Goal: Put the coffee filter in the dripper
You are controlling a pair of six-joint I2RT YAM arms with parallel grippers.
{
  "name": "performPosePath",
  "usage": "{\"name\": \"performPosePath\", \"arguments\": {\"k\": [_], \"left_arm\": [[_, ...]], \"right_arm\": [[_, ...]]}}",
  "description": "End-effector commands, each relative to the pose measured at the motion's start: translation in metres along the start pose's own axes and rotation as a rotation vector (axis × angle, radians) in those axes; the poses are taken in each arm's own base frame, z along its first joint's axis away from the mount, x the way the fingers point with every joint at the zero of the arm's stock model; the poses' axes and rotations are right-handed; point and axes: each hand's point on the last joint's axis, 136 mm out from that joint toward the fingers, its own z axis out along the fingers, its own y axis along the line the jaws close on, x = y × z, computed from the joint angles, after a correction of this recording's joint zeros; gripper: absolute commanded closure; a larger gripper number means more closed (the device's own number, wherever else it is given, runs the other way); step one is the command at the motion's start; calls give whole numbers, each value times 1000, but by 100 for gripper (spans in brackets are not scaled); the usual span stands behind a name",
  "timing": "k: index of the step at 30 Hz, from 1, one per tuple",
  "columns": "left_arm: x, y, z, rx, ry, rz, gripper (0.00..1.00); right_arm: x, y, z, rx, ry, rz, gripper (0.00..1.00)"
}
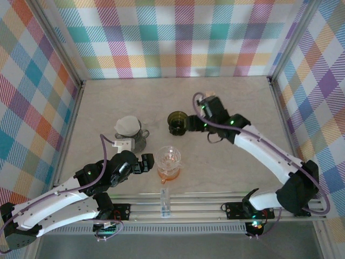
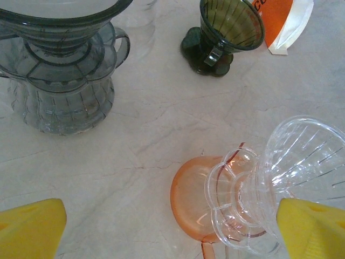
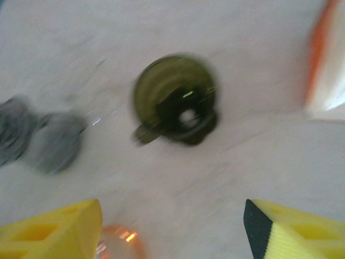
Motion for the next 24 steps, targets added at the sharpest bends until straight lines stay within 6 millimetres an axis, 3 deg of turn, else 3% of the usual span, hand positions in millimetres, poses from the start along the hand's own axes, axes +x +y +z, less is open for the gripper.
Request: {"name": "performPosePath", "arguments": {"k": [1, 6, 12, 24], "left_arm": [[-5, 1, -2, -11, -27, 34, 0], [-4, 2, -2, -9, -24, 42, 0], [-4, 5, -1, -25, -30, 47, 0], [0, 9, 4, -42, -36, 47, 0]], "right_arm": [[-22, -30, 25, 40, -4, 24, 36], [-48, -68, 63, 122, 27, 65, 47], [-61, -92, 103, 203, 61, 74, 54], [-65, -117, 138, 325, 95, 31, 62]]}}
